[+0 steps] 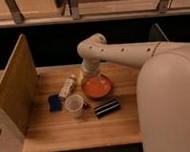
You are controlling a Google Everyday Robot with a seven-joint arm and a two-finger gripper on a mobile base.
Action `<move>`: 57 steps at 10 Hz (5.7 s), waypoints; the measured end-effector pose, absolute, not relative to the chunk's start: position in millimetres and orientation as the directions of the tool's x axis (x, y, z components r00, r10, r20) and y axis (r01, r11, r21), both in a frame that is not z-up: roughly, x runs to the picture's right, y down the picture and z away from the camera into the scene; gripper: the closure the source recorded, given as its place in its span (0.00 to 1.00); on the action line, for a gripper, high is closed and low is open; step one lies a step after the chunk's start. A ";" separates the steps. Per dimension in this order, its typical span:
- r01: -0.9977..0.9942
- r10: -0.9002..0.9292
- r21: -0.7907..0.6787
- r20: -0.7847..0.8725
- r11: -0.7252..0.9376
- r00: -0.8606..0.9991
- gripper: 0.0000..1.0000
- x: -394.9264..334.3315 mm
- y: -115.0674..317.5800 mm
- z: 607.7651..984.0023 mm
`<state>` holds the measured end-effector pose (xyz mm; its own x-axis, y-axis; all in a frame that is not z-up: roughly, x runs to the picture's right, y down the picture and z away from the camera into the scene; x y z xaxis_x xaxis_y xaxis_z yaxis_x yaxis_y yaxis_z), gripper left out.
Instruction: Drag the ceramic bowl in a circle
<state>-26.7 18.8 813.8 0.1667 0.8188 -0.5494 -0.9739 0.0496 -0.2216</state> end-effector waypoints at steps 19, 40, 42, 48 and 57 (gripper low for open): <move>-0.952 0.600 -0.302 -0.771 -0.053 0.212 0.47 -40.3 99.5 927.6; -0.938 0.749 -0.305 -0.579 0.167 0.322 1.00 22.3 5.6 911.1; -0.912 0.741 -0.358 -0.554 0.199 0.379 1.00 2.2 -3.5 921.6; -0.859 0.764 -0.477 -0.478 0.187 0.432 1.00 -88.6 -10.5 896.6; -0.972 0.718 -0.223 -0.664 0.075 0.207 1.00 3.9 72.8 867.3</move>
<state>3.9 72.8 867.3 0.2075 0.7183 -0.6641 -0.9720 0.0747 -0.2229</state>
